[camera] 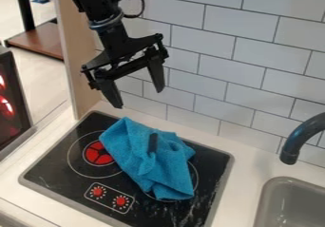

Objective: Moves the cloth to the bottom left

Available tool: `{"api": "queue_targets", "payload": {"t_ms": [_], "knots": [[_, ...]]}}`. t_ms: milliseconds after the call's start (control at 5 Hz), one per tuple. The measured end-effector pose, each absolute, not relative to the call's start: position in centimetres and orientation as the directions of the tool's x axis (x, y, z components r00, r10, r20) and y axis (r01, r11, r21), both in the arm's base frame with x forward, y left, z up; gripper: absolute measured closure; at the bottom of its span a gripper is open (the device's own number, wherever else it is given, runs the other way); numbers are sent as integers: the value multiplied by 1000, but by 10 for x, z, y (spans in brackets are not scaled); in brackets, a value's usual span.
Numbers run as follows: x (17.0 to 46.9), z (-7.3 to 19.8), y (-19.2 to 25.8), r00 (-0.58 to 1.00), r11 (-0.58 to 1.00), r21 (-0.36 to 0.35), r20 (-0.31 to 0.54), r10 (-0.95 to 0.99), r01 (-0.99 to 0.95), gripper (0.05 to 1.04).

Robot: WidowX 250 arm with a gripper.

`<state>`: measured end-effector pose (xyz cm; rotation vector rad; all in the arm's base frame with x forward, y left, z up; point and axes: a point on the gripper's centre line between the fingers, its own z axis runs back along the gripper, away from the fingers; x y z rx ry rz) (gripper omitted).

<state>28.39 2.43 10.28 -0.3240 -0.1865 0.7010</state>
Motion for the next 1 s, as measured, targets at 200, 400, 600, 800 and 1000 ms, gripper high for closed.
{"api": "queue_targets", "payload": {"t_ms": [200, 400, 600, 800, 1000], "knots": [[282, 96, 23, 751, 714, -344, 39, 659, -610, 82], [293, 82, 20, 718, 687, -345, 50, 695, -640, 82], [301, 59, 9, 712, 680, -343, 44, 700, -648, 82], [304, 36, 0, 707, 681, -340, 63, 704, -649, 82], [307, 14, -6, 704, 669, -352, 37, 709, -655, 82]]}}
